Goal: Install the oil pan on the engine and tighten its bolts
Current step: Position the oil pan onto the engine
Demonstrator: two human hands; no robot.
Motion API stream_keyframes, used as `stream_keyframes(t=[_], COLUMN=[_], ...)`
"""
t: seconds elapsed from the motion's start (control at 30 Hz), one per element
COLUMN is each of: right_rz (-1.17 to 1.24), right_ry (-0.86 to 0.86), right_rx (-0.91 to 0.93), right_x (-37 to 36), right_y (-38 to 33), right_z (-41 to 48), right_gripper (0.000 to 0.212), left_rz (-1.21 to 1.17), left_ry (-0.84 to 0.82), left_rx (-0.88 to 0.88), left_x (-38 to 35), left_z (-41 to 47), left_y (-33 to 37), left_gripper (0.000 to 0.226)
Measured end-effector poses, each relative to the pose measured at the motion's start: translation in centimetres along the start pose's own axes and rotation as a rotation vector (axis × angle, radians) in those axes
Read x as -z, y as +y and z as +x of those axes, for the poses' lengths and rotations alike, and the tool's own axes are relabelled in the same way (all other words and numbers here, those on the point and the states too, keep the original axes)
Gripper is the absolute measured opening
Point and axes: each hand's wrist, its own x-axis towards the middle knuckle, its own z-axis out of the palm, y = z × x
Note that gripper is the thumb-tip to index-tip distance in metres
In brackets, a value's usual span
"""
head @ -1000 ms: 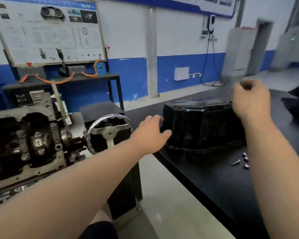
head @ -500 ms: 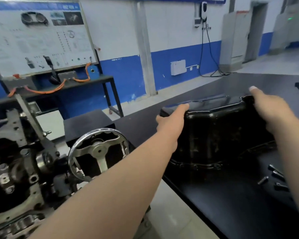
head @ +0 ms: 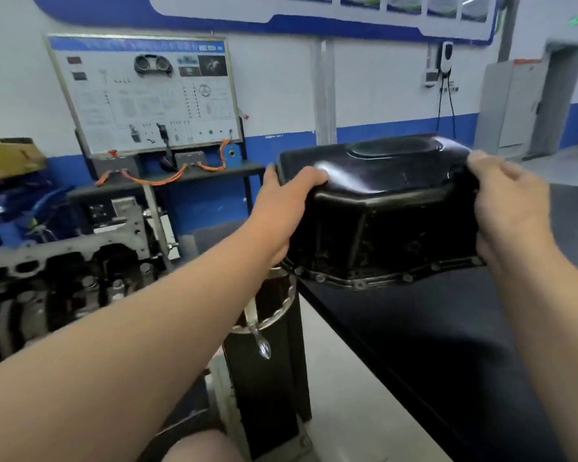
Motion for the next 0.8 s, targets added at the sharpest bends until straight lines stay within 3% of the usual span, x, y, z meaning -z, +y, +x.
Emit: stream_keyframes(t=[0.17, 0.3, 0.4, 0.6, 0.8], right_rz=[0.133, 0.151, 0.147, 0.165, 0.107], right_ry=[-0.184, -0.379, -0.511, -0.659, -0.699], right_rx=[0.174, 0.19, 0.132, 0.038, 0.037], right_x=[-8.5, -17.2, -23.1, -30.5, -33.2], right_y=[-5.5, -6.6, -5.2, 0.4, 4.0], right_z=[-9.3, -17.5, -23.1, -31.6, -34.3], right_gripper=[0.016, 0.041, 0.055, 0.059, 0.061], left_rz=[-0.029, -0.001, 0.071, 0.168, 0.262], left_ry=[0.091, 0.235, 0.352, 0.509, 0.583], left_rx=[-0.229, -0.326, -0.389, -0.303, -0.27], left_x=[12.0, 23.0, 30.6, 41.6, 45.8], left_z=[-6.4, -12.1, -15.6, -19.0, -18.6], left_y=[5.9, 8.5, 9.0, 7.2, 3.9], left_gripper=[0.045, 0.048, 0.064, 0.081, 0.087])
